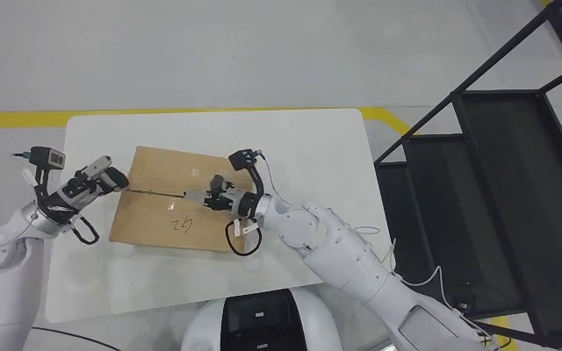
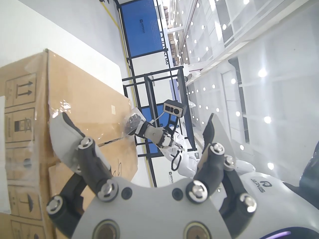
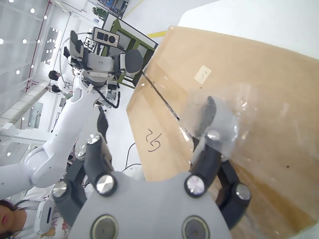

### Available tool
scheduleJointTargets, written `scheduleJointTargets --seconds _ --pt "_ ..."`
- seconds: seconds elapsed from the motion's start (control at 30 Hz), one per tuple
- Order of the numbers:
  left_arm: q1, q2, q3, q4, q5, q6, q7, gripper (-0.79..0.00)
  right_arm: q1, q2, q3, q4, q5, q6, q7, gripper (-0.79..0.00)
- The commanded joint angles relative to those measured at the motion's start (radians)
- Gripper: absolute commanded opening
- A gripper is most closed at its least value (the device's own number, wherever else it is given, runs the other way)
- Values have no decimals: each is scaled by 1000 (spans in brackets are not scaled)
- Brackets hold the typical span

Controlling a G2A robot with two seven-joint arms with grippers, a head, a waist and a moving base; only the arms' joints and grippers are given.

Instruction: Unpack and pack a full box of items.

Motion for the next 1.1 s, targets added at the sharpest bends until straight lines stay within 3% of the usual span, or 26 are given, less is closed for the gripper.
scheduleJointTargets --seconds 0.0,0.2,0.37,0.7,1.07 --pt "-8 1 -3 19 28 -1 31 0 -6 2 6 -12 -8 -14 -1 0" --pt "-36 -3 47 78 151 -6 105 0 -23 6 20 -49 -27 -19 10 0" --pt "-45 -7 102 93 206 -9 70 0 -44 14 43 -94 -50 -19 33 0" --pt "-43 -14 169 64 215 -14 35 0 -109 40 133 -129 -84 -1 66 0" --pt "-55 -26 243 32 202 1 48 0 -267 87 266 -277 -73 -60 172 0"
